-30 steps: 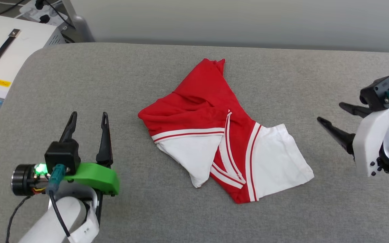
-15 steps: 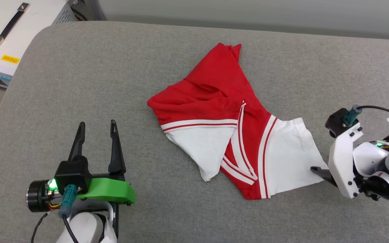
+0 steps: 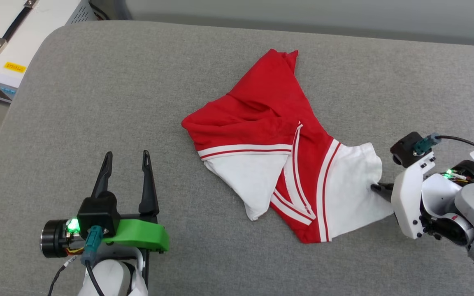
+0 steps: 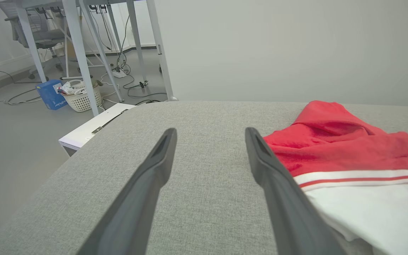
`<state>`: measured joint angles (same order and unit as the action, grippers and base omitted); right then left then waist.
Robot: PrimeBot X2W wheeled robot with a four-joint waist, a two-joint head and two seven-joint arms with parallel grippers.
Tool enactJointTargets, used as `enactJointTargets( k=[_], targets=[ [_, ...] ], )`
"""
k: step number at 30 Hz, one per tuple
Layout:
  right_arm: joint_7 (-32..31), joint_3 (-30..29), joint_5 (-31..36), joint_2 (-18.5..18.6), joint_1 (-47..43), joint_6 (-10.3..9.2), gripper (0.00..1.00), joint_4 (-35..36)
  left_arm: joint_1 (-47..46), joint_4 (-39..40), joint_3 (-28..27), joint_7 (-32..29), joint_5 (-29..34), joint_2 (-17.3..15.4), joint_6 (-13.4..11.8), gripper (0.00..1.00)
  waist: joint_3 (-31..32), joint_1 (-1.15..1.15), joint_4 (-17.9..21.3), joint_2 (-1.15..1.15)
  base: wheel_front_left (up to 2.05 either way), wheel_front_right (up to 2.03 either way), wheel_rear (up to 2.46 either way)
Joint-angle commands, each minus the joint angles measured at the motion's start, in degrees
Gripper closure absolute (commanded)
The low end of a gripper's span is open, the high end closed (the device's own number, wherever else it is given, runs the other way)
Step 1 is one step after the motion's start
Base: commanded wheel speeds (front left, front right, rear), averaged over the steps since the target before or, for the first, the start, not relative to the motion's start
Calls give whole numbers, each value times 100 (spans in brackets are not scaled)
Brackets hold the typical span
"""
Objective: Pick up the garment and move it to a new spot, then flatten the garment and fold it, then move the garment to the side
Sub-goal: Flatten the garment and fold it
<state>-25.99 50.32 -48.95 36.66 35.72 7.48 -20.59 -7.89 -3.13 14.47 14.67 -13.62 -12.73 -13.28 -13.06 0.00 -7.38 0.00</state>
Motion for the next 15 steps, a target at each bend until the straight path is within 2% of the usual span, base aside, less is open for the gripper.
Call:
enactJointTargets(
  k=[1, 8, 12, 15],
  targets=[
    [164, -35, -106, 83, 13, 1, 100, 44, 122, -21, -40, 32, 73, 59, 56, 0, 147, 0, 88, 0, 0, 0, 0],
    [667, -679, -665, 835, -372, 1, 100, 169, 257, -75, -206, 32, 282, 240, 276, 0, 271, 0, 152, 0, 0, 0, 0],
    [730, -1058, -974, 1007, -691, 1, 100, -159, 280, -110, -244, 32, 383, 316, 403, 0, 230, 0, 156, 0, 0, 0, 0],
    [719, -1269, -1122, 998, -882, 1, 100, -702, 233, -134, -252, 32, 468, 385, 506, 0, 151, 0, 124, 0, 0, 0, 0]
  ],
)
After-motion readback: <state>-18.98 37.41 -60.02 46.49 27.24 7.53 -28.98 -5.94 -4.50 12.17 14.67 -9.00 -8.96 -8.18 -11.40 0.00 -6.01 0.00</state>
